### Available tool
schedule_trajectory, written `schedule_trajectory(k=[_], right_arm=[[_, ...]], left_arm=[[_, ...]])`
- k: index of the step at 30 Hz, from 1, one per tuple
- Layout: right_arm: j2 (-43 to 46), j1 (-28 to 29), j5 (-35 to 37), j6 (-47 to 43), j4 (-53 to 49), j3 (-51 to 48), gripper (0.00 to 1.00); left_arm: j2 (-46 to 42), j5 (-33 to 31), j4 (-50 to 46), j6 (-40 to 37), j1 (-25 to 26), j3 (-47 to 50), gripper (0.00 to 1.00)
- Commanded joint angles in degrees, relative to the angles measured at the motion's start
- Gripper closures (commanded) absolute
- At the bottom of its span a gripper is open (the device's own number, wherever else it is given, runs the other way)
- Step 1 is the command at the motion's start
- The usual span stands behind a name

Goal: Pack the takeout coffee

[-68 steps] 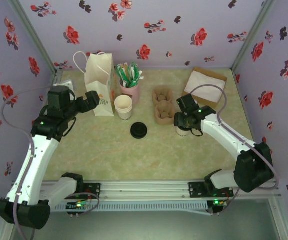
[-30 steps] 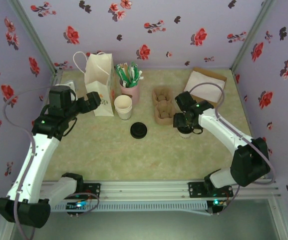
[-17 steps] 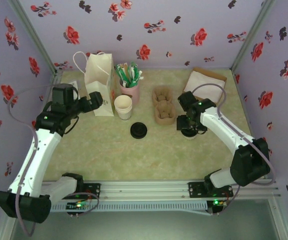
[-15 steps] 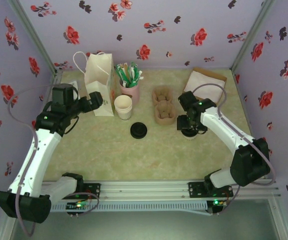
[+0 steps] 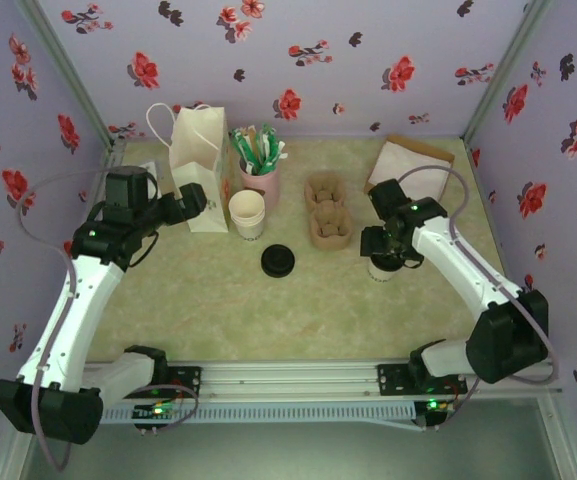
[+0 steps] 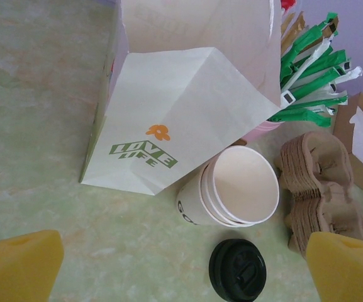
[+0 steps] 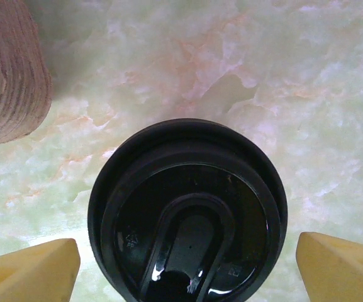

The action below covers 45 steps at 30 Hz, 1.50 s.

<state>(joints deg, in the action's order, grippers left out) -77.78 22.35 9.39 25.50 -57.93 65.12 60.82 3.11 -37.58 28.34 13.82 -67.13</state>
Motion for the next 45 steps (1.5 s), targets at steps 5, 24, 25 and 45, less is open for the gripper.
schedule_trajectory(k=[5, 24, 25, 45], right_arm=[[4.6, -0.5, 0.6, -0.8, -3.2, 3.5, 0.11], [13.5, -15.5, -8.5, 7.6, 6.7, -7.5, 0.41], [13.3, -15.5, -9.3, 7.6, 7.2, -7.7, 0.41], [16.8, -15.8, -10.3, 8.3, 14.0, -13.1, 0.48]], left_arm=[[1.4, 2.1, -1.6, 1.2, 1.4, -3.5, 0.00], [25.5, 5.7, -4.4, 6.0, 31.6, -18.5, 0.00], [27.2, 5.9, -4.7, 5.9, 33.0, -20.0, 0.00], [53.8, 10.8, -9.0, 5.2, 43.2, -40.0, 0.21]])
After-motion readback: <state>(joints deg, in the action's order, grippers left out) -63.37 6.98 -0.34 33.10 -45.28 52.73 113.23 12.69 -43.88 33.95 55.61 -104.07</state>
